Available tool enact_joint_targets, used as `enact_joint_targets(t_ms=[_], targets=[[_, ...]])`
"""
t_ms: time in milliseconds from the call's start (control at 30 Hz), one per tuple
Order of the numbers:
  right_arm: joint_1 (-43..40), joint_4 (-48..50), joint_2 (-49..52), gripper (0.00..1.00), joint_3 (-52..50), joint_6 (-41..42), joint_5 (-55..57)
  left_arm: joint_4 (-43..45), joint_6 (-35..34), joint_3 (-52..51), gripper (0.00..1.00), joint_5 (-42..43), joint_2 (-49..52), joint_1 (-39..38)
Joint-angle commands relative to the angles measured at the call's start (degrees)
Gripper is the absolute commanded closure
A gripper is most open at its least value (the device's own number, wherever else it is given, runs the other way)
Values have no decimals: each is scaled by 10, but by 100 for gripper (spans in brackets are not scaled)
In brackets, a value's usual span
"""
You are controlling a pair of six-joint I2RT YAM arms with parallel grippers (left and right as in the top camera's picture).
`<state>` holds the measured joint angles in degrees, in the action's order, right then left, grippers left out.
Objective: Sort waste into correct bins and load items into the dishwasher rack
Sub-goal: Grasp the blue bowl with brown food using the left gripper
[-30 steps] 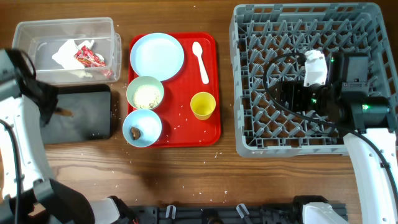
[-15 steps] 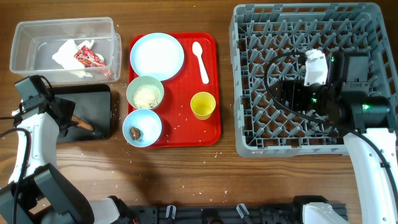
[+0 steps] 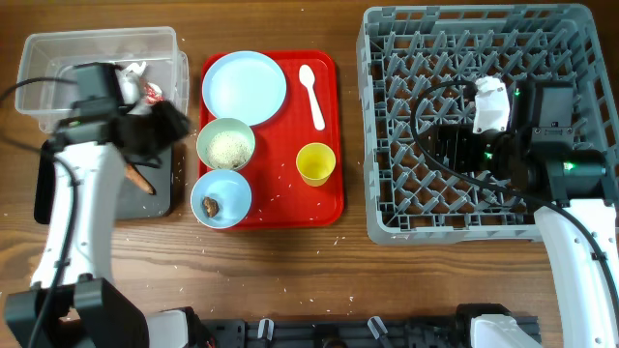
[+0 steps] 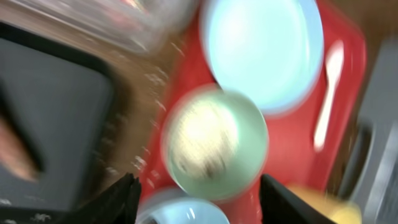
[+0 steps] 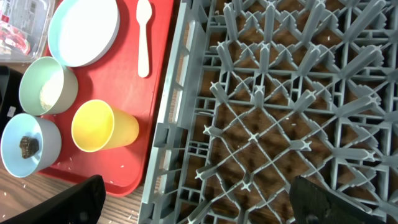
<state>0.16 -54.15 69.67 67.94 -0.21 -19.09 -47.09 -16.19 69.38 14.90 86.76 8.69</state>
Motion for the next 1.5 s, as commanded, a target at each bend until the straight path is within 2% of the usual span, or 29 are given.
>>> enact_joint_targets(t_ms=[0, 67, 100, 167, 300, 500, 633, 767, 933, 1133, 1300, 1433, 1467], targets=[[-2, 1, 2, 4, -1, 4, -10, -38, 40, 2, 51, 12, 1, -130], [-2, 1, 2, 4, -1, 4, -10, -63, 31, -4, 55, -32, 12, -210], [-2, 1, 2, 4, -1, 4, -10, -68, 14, -9, 52, -56, 17, -237], [-2, 3, 2, 4, -1, 4, -10, -72, -10, -22, 49, -86, 31, -280], [-2, 3, 2, 4, -1, 4, -10, -67, -10, -51, 50, -90, 69, -329], [-2, 3, 2, 4, -1, 4, -10, -61, -10, -50, 53, -109, 92, -328], [-2, 4, 2, 4, -1, 4, -10, -106, -7, 6, 53, -110, 84, -329], [-2, -1, 2, 4, -1, 4, -9, -150, -28, 17, 52, -199, 83, -328], [-2, 0, 2, 4, -1, 4, -10, -68, -54, -57, 53, -207, 104, -329], [-2, -6, 2, 4, -1, 4, -9, -26, -68, -88, 69, -205, 111, -329], [-2, -10, 2, 4, -1, 3, -9, -23, -70, -97, 88, -202, 115, -330], [-2, -11, 2, 3, -1, 2, -9, -2, -70, -134, 89, -199, 115, -330], [-2, -11, 2, 4, -1, 2, -7, 4, -70, -140, 93, -199, 115, -330]])
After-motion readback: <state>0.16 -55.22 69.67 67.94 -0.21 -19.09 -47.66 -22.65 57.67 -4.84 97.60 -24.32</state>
